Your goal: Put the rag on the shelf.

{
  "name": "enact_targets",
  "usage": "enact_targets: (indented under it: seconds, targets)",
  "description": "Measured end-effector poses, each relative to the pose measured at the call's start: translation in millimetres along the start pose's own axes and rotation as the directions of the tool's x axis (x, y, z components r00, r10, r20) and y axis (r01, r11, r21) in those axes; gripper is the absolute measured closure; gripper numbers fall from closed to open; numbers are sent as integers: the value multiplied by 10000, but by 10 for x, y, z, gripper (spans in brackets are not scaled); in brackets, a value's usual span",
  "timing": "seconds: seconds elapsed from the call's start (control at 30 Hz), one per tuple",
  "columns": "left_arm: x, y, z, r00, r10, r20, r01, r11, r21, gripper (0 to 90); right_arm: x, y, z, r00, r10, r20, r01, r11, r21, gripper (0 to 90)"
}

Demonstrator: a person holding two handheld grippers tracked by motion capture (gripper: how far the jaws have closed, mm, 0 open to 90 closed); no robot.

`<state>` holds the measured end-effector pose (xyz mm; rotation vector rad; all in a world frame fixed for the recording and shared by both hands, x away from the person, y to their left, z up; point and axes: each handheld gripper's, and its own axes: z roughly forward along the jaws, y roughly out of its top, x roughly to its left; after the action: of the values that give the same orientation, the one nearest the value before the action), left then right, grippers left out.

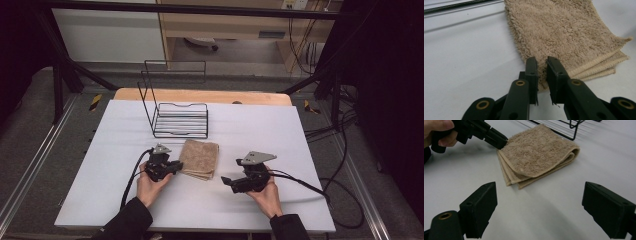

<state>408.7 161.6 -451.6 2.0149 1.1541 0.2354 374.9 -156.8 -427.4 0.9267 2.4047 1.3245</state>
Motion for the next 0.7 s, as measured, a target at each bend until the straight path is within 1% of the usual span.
enact_targets:
  seconds: [0.07,0.17,0.2,0.23,0.33,0.37,0.4,0.43,0.5,0.57,0.6,0.67,0.7]
  targets:
    - [-11,-1,5,10000,53,-41,-53,10000,-7,790,16,15,28,10000,-82,5,82,10000,51,150]
    - [-15,1,10,10000,57,-68,-57,10000,-9,798,104,102,193,9992,-392,-46,393,9990,201,201]
    - [-15,2,11,10000,63,-67,-63,10000,-1,798,104,102,193,9992,-392,-46,393,9990,201,201]
    - [-14,3,12,10000,72,-68,-72,10000,9,799,156,151,281,9983,-565,-140,568,9981,233,238]
    - [-19,9,13,9999,147,-89,-147,9999,58,803,199,198,374,9971,-741,-191,747,9965,367,269]
    - [-22,11,14,9998,177,-98,-176,9998,71,804,228,229,470,9961,-824,-316,842,9948,581,312]
    - [-24,12,14,9997,199,-116,-198,9998,85,804,228,229,470,9961,-824,-316,842,9948,581,312]
    - [-23,13,14,9997,200,-114,-199,9998,86,804,244,238,528,9952,-897,-394,924,9930,739,329]
    - [-19,14,14,9998,190,-87,-190,9998,89,807,258,239,607,9947,-893,-505,935,9918,877,362]
    - [-17,16,15,9998,175,-75,-174,9998,96,810,263,231,664,9937,-992,-519,1048,9874,1185,390]
    - [-15,18,15,9998,166,-70,-166,9998,105,819,256,218,704,9918,-1156,-540,1218,9840,1299,426]
    - [-11,23,17,9999,103,-50,-102,9999,116,821,258,214,714,9924,-1123,-511,1183,9840,1330,442]
    - [-6,25,16,9999,102,-28,-102,9999,132,825,244,206,735,9904,-1302,-456,1354,9809,1397,496]
